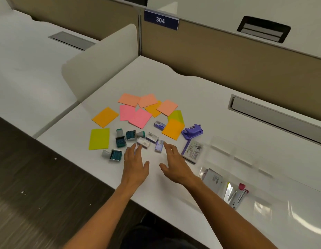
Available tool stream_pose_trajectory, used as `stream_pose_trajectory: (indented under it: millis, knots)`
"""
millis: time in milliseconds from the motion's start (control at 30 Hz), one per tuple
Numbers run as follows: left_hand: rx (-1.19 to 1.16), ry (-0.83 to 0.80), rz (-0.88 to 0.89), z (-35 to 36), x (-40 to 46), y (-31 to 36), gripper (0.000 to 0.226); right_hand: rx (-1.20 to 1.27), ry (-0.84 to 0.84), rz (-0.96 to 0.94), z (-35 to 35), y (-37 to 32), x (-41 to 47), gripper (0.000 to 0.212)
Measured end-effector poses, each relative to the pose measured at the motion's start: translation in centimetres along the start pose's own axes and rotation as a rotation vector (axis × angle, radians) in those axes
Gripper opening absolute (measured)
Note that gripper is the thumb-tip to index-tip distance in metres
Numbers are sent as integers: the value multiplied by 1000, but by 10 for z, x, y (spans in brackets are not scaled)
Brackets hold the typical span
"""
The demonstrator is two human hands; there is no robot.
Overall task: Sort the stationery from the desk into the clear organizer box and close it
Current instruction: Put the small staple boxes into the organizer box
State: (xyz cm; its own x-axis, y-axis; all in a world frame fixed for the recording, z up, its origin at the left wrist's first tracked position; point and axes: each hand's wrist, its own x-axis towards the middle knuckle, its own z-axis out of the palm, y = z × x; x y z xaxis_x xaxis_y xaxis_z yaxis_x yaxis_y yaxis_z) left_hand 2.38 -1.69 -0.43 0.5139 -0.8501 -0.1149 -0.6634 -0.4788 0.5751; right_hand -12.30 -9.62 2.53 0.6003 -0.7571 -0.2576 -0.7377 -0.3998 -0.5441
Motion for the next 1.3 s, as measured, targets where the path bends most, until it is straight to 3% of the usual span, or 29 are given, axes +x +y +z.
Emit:
stream_pose_trajectory:
  millis: [267,500,767,1033,1300]
  knots:
    - [120,-74,-39,3,14,-17,74,-35,-34,40,20,-3,25,88]
    - [150,-92,53,7,22,-28,74,-91,-28,83,25,-8,51,91]
    - [95,-78,181,9,29,-27,54,-117,-10,119,33,-9,70,84]
    - [-27,26,243,16,24,-29,23,-45,107,138,43,-1,59,61]
    - [-192,-8,160,21,10,-22,42,55,145,166,45,2,34,60]
